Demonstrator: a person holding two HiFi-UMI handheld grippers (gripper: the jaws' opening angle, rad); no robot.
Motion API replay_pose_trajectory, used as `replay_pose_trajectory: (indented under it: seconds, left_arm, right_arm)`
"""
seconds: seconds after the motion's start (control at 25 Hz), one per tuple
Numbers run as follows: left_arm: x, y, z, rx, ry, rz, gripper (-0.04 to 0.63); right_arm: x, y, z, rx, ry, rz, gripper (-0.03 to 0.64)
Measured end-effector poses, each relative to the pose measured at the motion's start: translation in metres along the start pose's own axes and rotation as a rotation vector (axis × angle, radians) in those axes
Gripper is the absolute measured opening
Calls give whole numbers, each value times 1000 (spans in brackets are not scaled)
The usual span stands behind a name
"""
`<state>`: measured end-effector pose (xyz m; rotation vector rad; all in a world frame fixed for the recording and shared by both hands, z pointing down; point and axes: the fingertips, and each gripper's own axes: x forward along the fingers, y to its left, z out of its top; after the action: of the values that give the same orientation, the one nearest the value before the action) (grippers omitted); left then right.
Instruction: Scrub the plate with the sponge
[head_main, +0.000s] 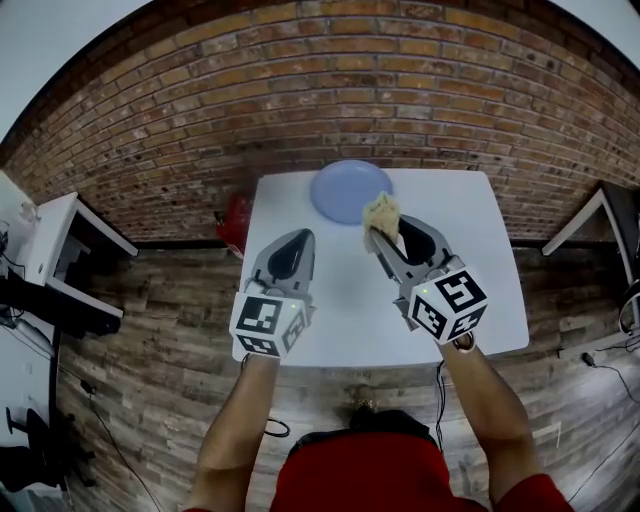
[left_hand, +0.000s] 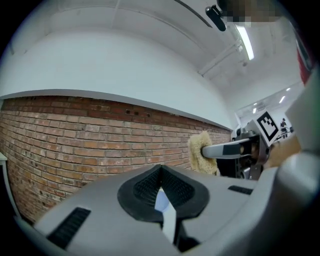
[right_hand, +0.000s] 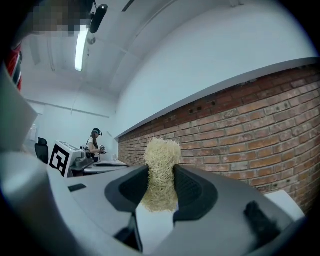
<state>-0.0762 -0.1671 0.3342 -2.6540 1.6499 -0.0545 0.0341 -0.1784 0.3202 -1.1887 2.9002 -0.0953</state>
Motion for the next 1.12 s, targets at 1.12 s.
replay_pose_trajectory:
  seconds: [1.12]
  left_arm:
    - [155, 130, -66, -19, 168, 4, 14]
  right_arm:
    - [170, -101, -31, -22, 141, -37, 153]
